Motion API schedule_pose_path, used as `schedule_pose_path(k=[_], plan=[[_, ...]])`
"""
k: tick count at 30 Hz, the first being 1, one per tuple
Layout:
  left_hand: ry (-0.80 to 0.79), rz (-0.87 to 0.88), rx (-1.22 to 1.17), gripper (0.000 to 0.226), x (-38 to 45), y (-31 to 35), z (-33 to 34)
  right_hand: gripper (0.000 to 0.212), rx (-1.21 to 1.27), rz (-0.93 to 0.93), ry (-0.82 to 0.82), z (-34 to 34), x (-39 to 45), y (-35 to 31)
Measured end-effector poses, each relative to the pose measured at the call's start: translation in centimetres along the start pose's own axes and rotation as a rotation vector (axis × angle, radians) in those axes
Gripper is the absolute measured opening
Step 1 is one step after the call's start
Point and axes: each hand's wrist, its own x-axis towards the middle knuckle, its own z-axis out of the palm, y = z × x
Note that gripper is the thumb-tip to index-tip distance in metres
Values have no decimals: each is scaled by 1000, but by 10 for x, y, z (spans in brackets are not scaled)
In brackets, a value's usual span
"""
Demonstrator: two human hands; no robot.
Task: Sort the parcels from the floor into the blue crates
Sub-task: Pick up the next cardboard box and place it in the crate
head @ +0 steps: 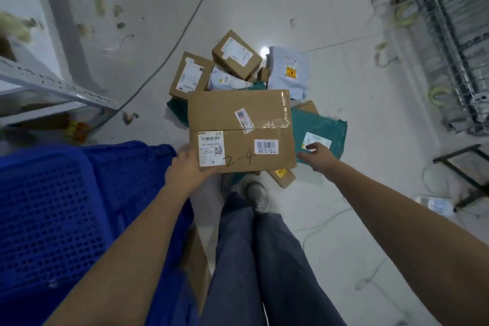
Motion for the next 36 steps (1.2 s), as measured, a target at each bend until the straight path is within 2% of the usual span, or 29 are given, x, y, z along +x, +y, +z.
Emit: schedule_pose_path(k=[2,6,9,17,21,26,31,36], plan=[[14,-20,42,87,22,2,12,57,-5,12,2,6,15,3],[71,-297,-319,94,61,6,21,61,22,30,16,15,43,11],[1,-367,-433,96,78,-17,25,61,-11,72,-6,21,62,15],[-103,-237,-624,63,89,-23,21,50,174,62,-85,45,78,7],[-104,-309,-728,71,106,-22,28,63,264,70,-52,56,88,1],[-126,-347,-802,70,121,-34,38,71,366,86,25,63,104,-4],[-97,-308,-818,65,117,-39,46,65,384,70,2,64,111,-3],[-120,-244,-764,58,94,-34,40,73,348,59,34,55,94,-2]])
